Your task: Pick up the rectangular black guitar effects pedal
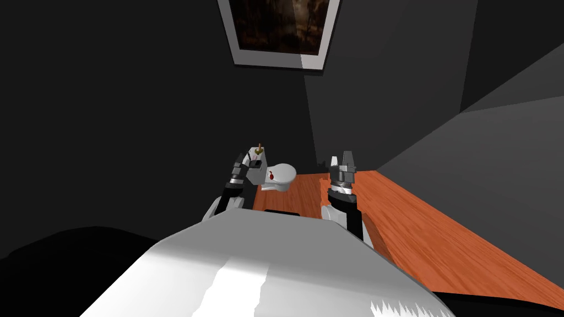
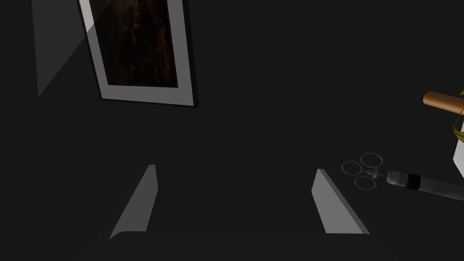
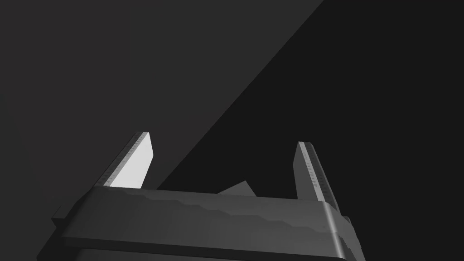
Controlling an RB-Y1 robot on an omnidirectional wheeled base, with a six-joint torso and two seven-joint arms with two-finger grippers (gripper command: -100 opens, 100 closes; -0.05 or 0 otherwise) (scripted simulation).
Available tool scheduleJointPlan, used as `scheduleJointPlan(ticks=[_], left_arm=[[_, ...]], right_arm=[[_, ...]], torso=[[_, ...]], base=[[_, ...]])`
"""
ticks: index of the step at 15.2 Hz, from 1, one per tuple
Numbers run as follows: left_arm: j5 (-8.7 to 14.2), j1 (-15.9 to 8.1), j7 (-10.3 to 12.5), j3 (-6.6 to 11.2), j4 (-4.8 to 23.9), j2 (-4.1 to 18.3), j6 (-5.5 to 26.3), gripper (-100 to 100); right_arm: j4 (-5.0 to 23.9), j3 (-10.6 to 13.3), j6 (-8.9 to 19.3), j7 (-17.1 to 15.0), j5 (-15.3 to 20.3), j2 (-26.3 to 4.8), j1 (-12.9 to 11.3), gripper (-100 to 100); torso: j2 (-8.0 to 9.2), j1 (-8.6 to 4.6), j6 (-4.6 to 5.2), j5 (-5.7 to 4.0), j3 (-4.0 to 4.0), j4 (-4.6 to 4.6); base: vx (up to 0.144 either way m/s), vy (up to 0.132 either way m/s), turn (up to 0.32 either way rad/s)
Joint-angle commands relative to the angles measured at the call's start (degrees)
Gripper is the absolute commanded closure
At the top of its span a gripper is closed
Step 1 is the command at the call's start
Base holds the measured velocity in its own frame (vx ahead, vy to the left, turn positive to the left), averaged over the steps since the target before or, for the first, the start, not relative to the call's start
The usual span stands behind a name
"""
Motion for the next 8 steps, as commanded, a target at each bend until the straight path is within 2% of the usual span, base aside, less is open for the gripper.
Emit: scheduleJointPlan(ticks=[1, 3, 4, 6, 7, 8], left_arm=[[0.4, -0.7, -0.1, 0.28, 2.3, 0.3, 0.5, -100], [1.0, -1.9, -0.3, 0.70, 5.8, 0.7, 1.0, -100], [1.0, -1.9, -0.3, 0.70, 6.0, 0.7, 1.0, -100], [1.5, -3.1, -0.5, 1.09, 9.2, 1.1, 1.4, -100], [1.5, -3.1, -0.5, 1.09, 9.6, 1.1, 1.4, -100], [1.8, -3.6, -0.5, 1.26, 11.3, 1.3, 1.6, -100]], right_arm=[[0.0, 0.0, 0.0, 0.0, 0.0, 0.0, 0.0, 0], [0.0, 0.0, 0.0, 0.0, 0.0, 0.0, 0.0, 0], [0.0, 0.0, 0.0, 0.0, 0.0, 0.0, 0.0, 0], [0.0, 0.0, 0.0, 0.0, 0.0, 0.0, 0.0, 0], [0.0, 0.0, 0.0, 0.0, 0.0, 0.0, 0.0, 0], [0.0, 0.0, 0.0, 0.0, 0.0, 0.0, 0.0, 0]], torso=[[0.00, 0.00, 0.00, 0.00, 0.00, 0.00], [-0.02, 0.02, -0.02, 0.01, -0.01, 0.00], [-0.02, 0.00, -0.01, 0.01, -0.01, 0.00], [-0.08, -0.05, -0.01, 0.00, -0.04, -0.01], [-0.09, -0.06, -0.01, -0.01, -0.05, -0.01], [-0.11, -0.07, -0.02, -0.01, -0.06, -0.02]], base=[[-0.091, 0.052, -0.062], [-0.079, 0.040, -0.060], [-0.071, 0.031, -0.047], [-0.064, 0.027, -0.050], [-0.056, 0.025, -0.051], [-0.047, 0.026, -0.037]])
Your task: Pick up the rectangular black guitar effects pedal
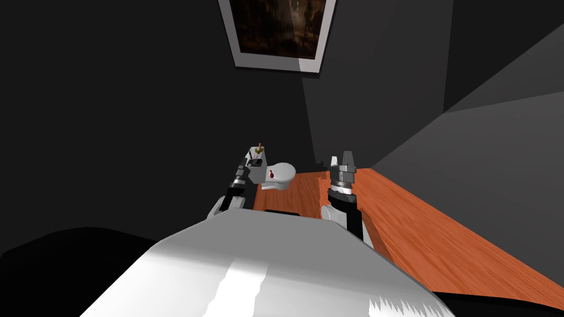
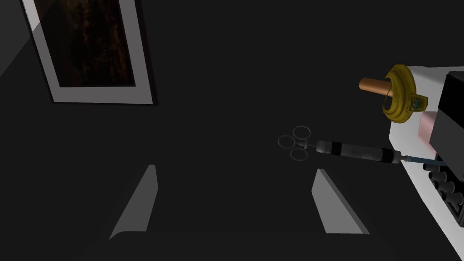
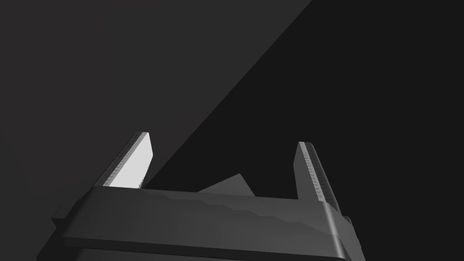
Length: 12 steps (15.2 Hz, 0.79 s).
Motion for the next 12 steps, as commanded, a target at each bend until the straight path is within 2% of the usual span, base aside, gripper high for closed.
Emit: scheduleJointPlan(ticks=[1, 2, 3, 6, 7, 9, 10, 12], left_arm=[[0.3, -0.4, 0.0, 0.22, 1.9, 0.3, -0.1, -100], [0.5, -1.0, 0.0, 0.37, 3.5, 0.5, 0.0, -100], [0.5, -1.0, 0.0, 0.37, 3.5, 0.5, 0.0, -100], [1.1, -2.3, 0.2, 0.70, 8.1, 1.1, 0.2, -100], [1.1, -2.3, 0.2, 0.70, 8.3, 1.1, 0.2, -100], [1.4, -3.1, 0.5, 0.79, 11.2, 1.4, 0.2, -100], [1.4, -3.1, 0.5, 0.79, 11.2, 1.4, 0.2, -100], [1.7, -3.8, 0.9, 0.75, 13.9, 1.4, 0.1, -100]], right_arm=[[0.0, 0.0, 0.0, 0.0, 0.0, 0.0, 0.0, 0], [0.0, 0.0, 0.0, 0.0, 0.0, 0.0, 0.0, 0], [0.0, 0.0, 0.0, 0.0, 0.0, 0.0, 0.0, 0], [0.0, 0.0, 0.0, 0.0, 0.0, 0.0, 0.0, 0], [0.0, 0.0, 0.0, 0.0, 0.0, 0.0, 0.0, 0], [0.0, 0.0, 0.0, 0.0, 0.0, 0.0, 0.0, 0], [0.0, 0.0, 0.0, 0.0, 0.0, 0.0, 0.0, 0], [0.0, 0.0, 0.0, 0.0, 0.0, 0.0, 0.0, 0]], torso=[[0.00, 0.00, 0.00, 0.00, 0.00, 0.00], [-0.03, 0.00, 0.00, 0.00, -0.02, -0.01], [-0.05, 0.00, 0.00, 0.00, -0.03, -0.01], [-0.10, -0.01, 0.00, 0.00, -0.06, -0.02], [-0.10, 0.01, 0.00, 0.00, -0.06, -0.02], [-0.16, 0.01, -0.01, 0.00, -0.09, -0.03], [-0.20, 0.01, -0.01, 0.00, -0.11, -0.04], [-0.28, -0.02, -0.01, 0.00, -0.16, -0.06]], base=[[-0.039, 0.024, -0.031], [-0.036, 0.024, -0.033], [-0.035, 0.024, -0.023], [-0.033, 0.025, -0.029], [-0.023, 0.028, -0.023], [-0.005, 0.026, -0.004], [0.007, 0.023, 0.001], [0.024, 0.022, 0.010]])
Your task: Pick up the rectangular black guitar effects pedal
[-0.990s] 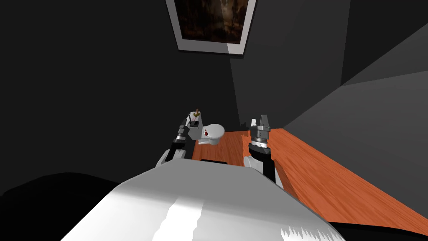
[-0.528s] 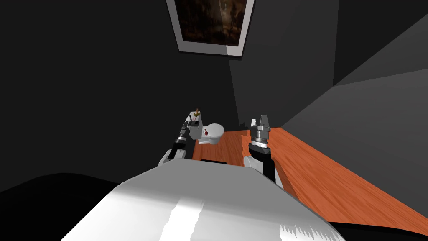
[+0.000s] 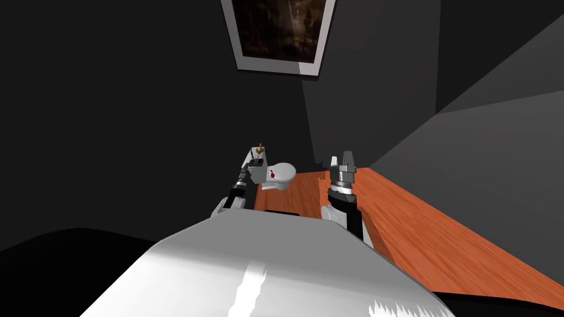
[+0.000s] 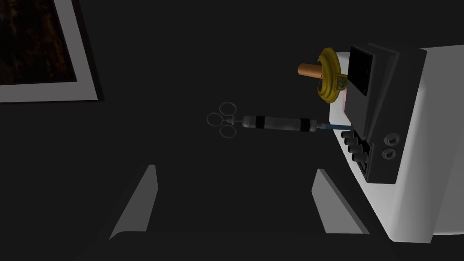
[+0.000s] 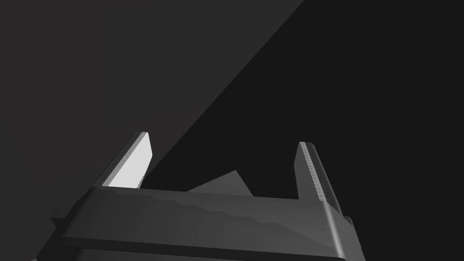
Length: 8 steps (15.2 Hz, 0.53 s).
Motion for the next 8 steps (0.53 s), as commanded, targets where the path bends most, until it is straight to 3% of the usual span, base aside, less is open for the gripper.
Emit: scheduleJointPlan(ticks=[1, 4, 5, 8], left_arm=[[0.1, -0.5, 0.2, -0.01, 2.1, 0.1, -0.5, -100], [0.5, -1.4, 1.0, -0.30, 6.0, -0.2, -0.8, -100], [0.5, -1.4, 1.0, -0.30, 6.0, -0.2, -0.8, -100], [0.7, -2.1, 2.0, -0.85, 9.7, -0.8, -1.3, -100]], right_arm=[[0.0, 0.0, 0.0, 0.0, 0.0, 0.0, 0.0, 0], [0.0, 0.0, 0.0, 0.0, 0.0, 0.0, 0.0, 0], [0.0, 0.0, 0.0, 0.0, 0.0, 0.0, 0.0, 0], [0.0, 0.0, 0.0, 0.0, 0.0, 0.0, 0.0, 0]], torso=[[0.00, 0.00, 0.00, 0.00, 0.00, 0.00], [-0.11, 0.00, 0.00, 0.00, -0.07, -0.03], [-0.20, 0.00, 0.00, 0.00, -0.11, -0.04], [-0.32, 0.01, -0.01, 0.00, -0.18, -0.07]], base=[[0.030, 0.021, 0.013], [0.060, 0.022, 0.032], [0.080, 0.023, 0.029], [0.110, 0.024, 0.052]])
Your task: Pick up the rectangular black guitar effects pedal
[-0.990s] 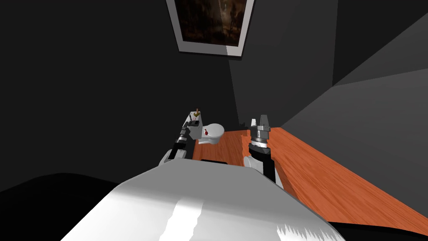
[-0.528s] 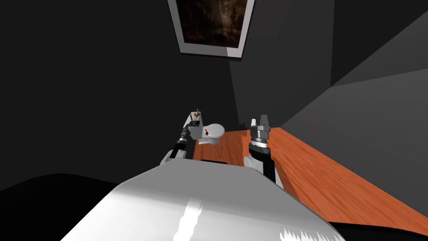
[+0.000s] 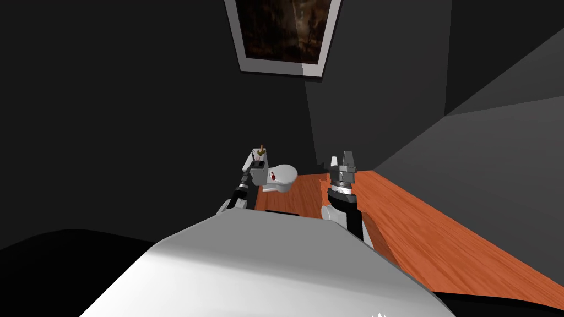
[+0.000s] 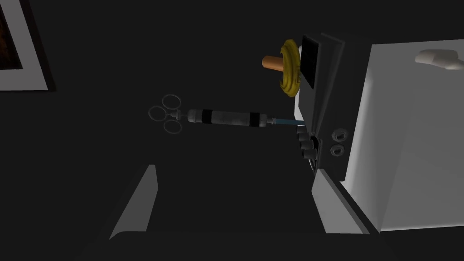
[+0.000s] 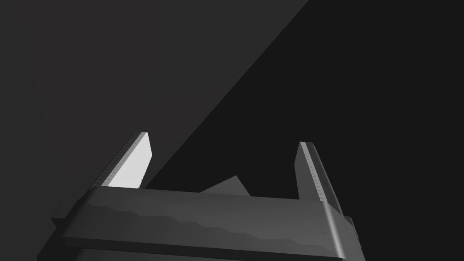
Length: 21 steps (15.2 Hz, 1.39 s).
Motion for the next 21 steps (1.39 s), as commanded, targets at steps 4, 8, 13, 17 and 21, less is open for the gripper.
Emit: scheduleJointPlan(ticks=[4, 8, 13, 17, 21], left_arm=[[0.4, -0.9, 1.9, -1.23, 5.6, -1.7, -0.8, -100], [0.6, -1.5, 2.9, -2.05, 8.5, -4.1, -1.3, -100], [0.7, -2.1, 3.9, -2.86, 11.1, -9.8, -2.0, -100], [0.8, -2.1, 4.1, -2.94, 11.1, -11.3, -2.0, -100], [0.8, -2.0, 4.1, -2.96, 10.3, -11.5, -1.3, 100]], right_arm=[[0.0, 0.0, 0.0, 0.0, 0.0, 0.0, 0.0, 0], [0.0, 0.0, 0.0, 0.0, 0.0, 0.0, 0.0, 0], [0.0, 0.0, 0.0, 0.0, 0.0, 0.0, 0.0, 0], [0.0, 0.0, 0.0, 0.0, 0.0, 0.0, 0.0, 0], [0.0, 0.0, 0.0, 0.0, 0.0, 0.0, 0.0, 0]], torso=[[-0.24, -0.01, -0.01, -0.01, -0.14, -0.05], [-0.29, 0.03, 0.01, 0.00, -0.18, -0.07], [-0.15, -0.07, 0.01, -0.02, -0.10, -0.04], [0.04, -0.04, 0.15, 0.04, 0.01, 0.03], [-0.05, 0.05, 0.13, -0.01, 0.00, 0.10]], base=[[0.181, 0.018, 0.088], [0.172, 0.030, 0.061], [0.143, 0.013, 0.050], [0.050, 0.008, 0.022], [0.021, 0.001, 0.000]])
